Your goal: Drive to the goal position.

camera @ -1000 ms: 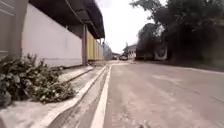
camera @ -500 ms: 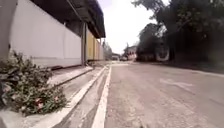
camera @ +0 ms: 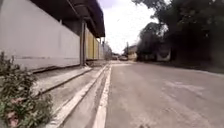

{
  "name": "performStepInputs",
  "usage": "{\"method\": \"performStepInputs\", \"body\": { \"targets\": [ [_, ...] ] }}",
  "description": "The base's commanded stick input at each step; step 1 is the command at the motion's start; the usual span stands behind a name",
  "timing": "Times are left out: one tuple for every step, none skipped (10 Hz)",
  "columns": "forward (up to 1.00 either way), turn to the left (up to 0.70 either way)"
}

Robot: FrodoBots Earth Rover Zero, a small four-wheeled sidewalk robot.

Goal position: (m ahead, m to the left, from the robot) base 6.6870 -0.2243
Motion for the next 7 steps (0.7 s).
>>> {"method": "performStepInputs", "body": {
  "targets": [
    [0.7, 0.0],
    [0.7, 0.0],
    [0.7, 0.0],
    [0.7, 0.0],
    [0.7, 0.0],
    [0.7, 0.0],
    [0.7, 0.0]
  ]
}}
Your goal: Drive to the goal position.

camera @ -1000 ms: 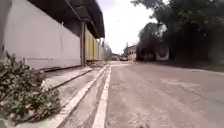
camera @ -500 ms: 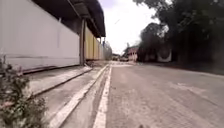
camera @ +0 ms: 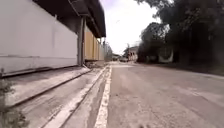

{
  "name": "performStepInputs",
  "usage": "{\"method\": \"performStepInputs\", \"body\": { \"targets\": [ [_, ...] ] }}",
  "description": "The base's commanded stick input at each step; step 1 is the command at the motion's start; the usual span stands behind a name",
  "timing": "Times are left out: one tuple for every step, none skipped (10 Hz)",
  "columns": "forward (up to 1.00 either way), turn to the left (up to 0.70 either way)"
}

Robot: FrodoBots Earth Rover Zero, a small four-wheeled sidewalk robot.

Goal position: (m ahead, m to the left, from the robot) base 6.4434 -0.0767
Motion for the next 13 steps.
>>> {"method": "performStepInputs", "body": {
  "targets": [
    [0.7, 0.0],
    [0.7, 0.0],
    [0.7, 0.0],
    [0.7, 0.0],
    [0.7, 0.0],
    [0.7, 0.0],
    [0.7, 0.0],
    [0.7, 0.0],
    [0.7, 0.0],
    [0.7, 0.0],
    [0.7, 0.0],
    [0.7, 0.0],
    [0.7, 0.0]
  ]
}}
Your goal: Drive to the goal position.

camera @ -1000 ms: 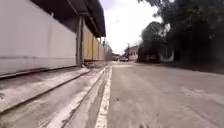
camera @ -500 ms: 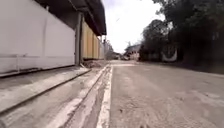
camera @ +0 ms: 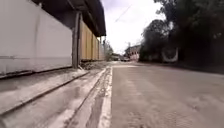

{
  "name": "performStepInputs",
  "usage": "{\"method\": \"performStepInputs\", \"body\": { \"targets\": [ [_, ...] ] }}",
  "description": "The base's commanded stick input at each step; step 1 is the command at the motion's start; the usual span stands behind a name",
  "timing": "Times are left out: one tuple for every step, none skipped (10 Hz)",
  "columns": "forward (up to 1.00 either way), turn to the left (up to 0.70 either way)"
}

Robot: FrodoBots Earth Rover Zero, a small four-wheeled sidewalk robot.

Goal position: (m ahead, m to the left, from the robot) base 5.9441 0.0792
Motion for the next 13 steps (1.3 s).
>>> {"method": "performStepInputs", "body": {
  "targets": [
    [0.7, 0.0],
    [0.7, 0.0],
    [0.7, 0.0],
    [0.7, 0.0],
    [0.7, 0.0],
    [0.7, 0.0],
    [0.7, -0.01],
    [0.7, -0.11],
    [0.7, -0.29],
    [0.7, -0.11],
    [0.7, 0.0],
    [0.7, 0.0],
    [0.7, 0.0]
  ]
}}
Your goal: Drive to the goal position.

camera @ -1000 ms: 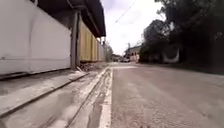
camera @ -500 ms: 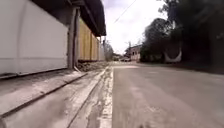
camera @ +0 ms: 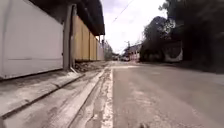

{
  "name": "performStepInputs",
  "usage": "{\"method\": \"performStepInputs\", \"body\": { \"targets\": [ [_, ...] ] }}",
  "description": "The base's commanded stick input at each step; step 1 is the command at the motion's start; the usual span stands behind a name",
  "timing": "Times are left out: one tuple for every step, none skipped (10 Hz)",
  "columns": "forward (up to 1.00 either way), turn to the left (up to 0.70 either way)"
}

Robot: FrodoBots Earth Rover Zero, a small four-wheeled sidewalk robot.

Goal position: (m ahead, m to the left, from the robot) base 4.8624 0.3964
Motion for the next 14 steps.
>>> {"method": "performStepInputs", "body": {
  "targets": [
    [0.7, 0.0],
    [0.7, 0.0],
    [0.7, 0.0],
    [0.7, 0.0],
    [0.7, 0.0],
    [0.7, 0.0],
    [0.7, 0.0],
    [0.7, 0.0],
    [0.7, 0.0],
    [0.7, 0.0],
    [0.7, 0.0],
    [0.7, 0.0],
    [0.7, 0.0],
    [0.7, 0.0]
  ]
}}
